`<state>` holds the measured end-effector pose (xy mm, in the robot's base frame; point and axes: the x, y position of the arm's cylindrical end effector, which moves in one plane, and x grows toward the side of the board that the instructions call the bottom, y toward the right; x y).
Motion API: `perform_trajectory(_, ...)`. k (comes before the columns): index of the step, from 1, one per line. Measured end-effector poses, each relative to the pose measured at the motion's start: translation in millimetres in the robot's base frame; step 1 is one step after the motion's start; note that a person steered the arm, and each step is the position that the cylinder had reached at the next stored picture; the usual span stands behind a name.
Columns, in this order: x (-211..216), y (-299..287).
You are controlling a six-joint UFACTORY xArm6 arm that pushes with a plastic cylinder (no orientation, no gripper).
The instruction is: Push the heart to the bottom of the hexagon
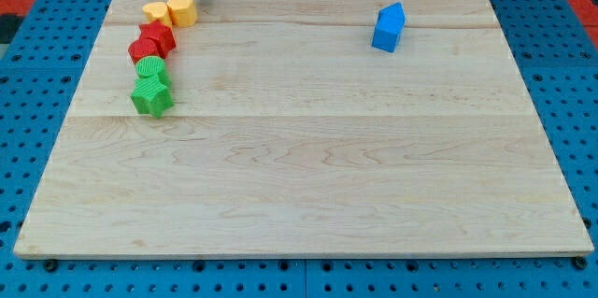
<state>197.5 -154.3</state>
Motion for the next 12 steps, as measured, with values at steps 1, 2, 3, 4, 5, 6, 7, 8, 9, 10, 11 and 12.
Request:
perform_trajectory(1, -1, -27)
perform_trajectory(2, 25, -53)
perform_trajectory(3, 35, -44)
perform_trajectory(4, 45, -58)
perform_trajectory(5, 46, -67)
perform_trajectory(6, 49, -70)
perform_trajectory(7, 58, -70)
perform_trajectory(8, 66, -72)
perform_trajectory(9, 70, -77)
perform_trajectory(10, 71, -84)
perform_trajectory(11, 72, -84)
perform_trajectory(12, 95, -87)
